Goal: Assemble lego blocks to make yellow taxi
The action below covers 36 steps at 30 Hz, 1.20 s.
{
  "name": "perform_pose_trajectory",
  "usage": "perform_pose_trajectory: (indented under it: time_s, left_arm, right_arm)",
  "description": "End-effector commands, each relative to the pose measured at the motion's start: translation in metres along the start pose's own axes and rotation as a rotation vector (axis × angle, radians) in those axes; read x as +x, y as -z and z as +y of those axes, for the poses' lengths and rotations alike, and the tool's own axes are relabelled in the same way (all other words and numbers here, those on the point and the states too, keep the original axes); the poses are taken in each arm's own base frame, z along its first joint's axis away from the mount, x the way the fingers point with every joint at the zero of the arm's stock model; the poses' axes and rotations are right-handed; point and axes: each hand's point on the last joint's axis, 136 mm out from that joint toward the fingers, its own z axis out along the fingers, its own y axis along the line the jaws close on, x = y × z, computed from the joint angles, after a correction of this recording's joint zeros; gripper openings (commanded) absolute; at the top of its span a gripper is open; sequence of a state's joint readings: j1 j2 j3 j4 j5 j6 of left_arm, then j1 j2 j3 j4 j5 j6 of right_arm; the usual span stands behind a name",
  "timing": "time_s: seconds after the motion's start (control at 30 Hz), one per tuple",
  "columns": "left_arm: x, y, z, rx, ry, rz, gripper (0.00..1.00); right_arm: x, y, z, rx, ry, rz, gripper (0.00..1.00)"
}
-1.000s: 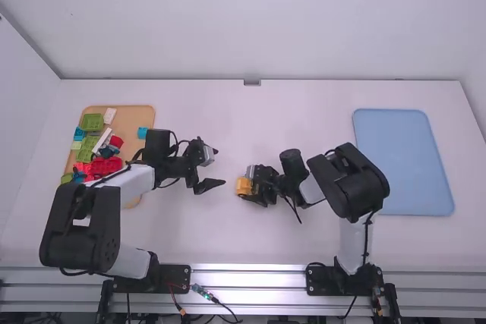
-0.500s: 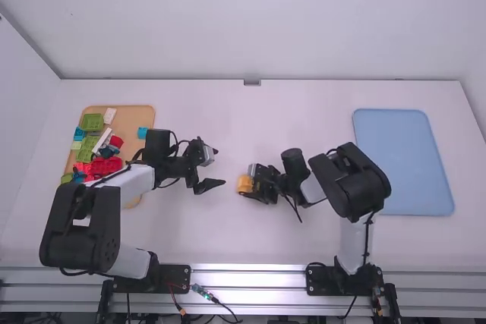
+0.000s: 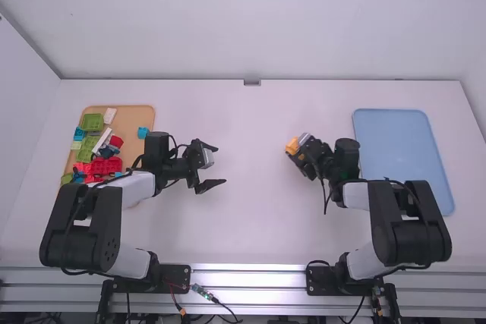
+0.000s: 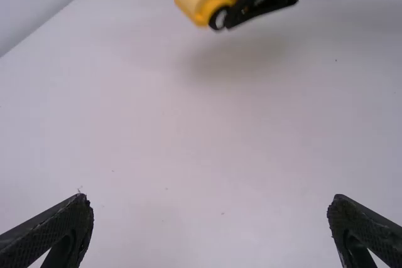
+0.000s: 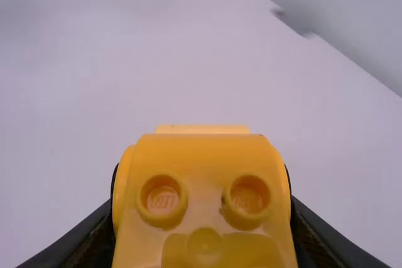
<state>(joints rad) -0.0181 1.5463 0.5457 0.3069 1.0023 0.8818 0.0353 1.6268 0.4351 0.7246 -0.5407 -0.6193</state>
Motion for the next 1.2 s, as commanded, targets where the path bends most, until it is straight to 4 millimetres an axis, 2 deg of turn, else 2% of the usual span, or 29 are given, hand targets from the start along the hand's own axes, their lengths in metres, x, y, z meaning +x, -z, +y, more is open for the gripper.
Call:
perform_pose_trajectory:
  time_s: [0.0, 0.07, 0.1, 0.13, 0.2, 0.4, 0.5, 0.67, 0.9, 0.97, 1.0, 1.03, 1.07, 1.1, 1.17]
  left_arm:
    - [-0.004, 0.0, -0.005, 0.011, 0.031, -0.028, 0.99]
    - [-0.005, 0.0, -0.005, 0.005, 0.019, -0.035, 0.99]
    - [-0.004, 0.001, -0.004, -0.002, 0.013, -0.037, 0.99]
    - [-0.004, 0.001, -0.004, -0.003, 0.013, -0.037, 0.99]
    - [-0.003, 0.002, -0.004, -0.006, 0.014, -0.036, 0.99]
    - [-0.004, 0.002, -0.004, -0.005, 0.013, -0.037, 0.99]
    - [-0.003, 0.002, -0.004, -0.006, 0.014, -0.037, 0.99]
    - [-0.003, 0.002, -0.004, -0.005, 0.018, -0.034, 0.99]
    - [0.005, 0.0, 0.0, -0.036, 0.061, 0.012, 0.99]
    - [0.007, 0.001, 0.002, -0.045, 0.075, 0.017, 0.99]
    - [0.007, 0.001, 0.002, -0.048, 0.078, 0.019, 0.99]
    - [0.007, 0.001, 0.002, -0.049, 0.078, 0.02, 0.99]
    - [0.007, 0.001, 0.001, -0.045, 0.076, 0.02, 0.99]
    - [0.007, 0.0, 0.001, -0.043, 0.075, 0.02, 0.99]
    - [0.007, 0.0, 0.001, -0.042, 0.076, 0.02, 0.99]
  right_arm:
    - [0.018, 0.026, -0.047, 0.173, -0.058, 0.053, 0.34]
    - [0.026, 0.037, -0.065, 0.229, -0.079, 0.06, 0.34]
    - [0.036, 0.05, -0.084, 0.29, -0.117, 0.068, 0.34]
    - [0.038, 0.054, -0.089, 0.306, -0.13, 0.07, 0.34]
    - [0.055, 0.075, -0.115, 0.391, -0.195, 0.087, 0.34]
    - [0.101, 0.111, -0.161, 0.504, -0.329, 0.166, 0.36]
    - [0.119, 0.113, -0.175, 0.516, -0.373, 0.194, 0.36]
    - [0.15, 0.105, -0.196, 0.525, -0.447, 0.222, 0.38]
    - [0.185, 0.095, -0.202, 0.495, -0.549, 0.27, 0.38]
    - [0.188, 0.093, -0.2, 0.479, -0.566, 0.283, 0.51]
    - [0.189, 0.093, -0.199, 0.471, -0.567, 0.289, 0.65]
    - [0.188, 0.093, -0.199, 0.471, -0.567, 0.289, 0.7]
    - [0.187, 0.094, -0.2, 0.473, -0.567, 0.288, 0.82]
    - [0.185, 0.095, -0.2, 0.473, -0.568, 0.284, 0.99]
    - [0.179, 0.097, -0.201, 0.476, -0.571, 0.275, 0.99]
